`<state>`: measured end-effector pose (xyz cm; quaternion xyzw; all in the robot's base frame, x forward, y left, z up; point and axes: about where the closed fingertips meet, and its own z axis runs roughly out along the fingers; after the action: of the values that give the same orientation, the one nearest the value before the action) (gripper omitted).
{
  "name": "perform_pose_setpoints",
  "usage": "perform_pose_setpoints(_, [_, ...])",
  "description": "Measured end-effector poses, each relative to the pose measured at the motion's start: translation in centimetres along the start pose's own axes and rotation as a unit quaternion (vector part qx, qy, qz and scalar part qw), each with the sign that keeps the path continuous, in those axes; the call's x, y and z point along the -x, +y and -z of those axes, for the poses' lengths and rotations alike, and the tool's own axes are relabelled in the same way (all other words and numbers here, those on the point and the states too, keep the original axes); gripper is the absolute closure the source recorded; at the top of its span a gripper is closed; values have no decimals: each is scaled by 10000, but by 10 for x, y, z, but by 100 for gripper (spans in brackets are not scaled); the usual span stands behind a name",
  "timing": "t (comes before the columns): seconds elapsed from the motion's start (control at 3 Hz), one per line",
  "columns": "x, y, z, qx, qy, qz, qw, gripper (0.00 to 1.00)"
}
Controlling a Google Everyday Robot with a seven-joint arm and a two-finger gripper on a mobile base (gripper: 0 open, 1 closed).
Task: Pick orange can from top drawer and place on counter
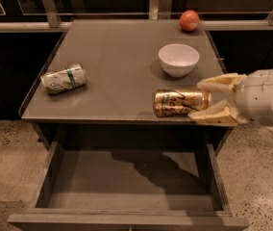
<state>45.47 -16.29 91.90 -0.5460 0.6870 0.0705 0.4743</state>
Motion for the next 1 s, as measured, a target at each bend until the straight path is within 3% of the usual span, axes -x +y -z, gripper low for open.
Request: perform_pose_setpoints(1.0, [-3, -48, -50, 77, -52, -67, 9999, 100])
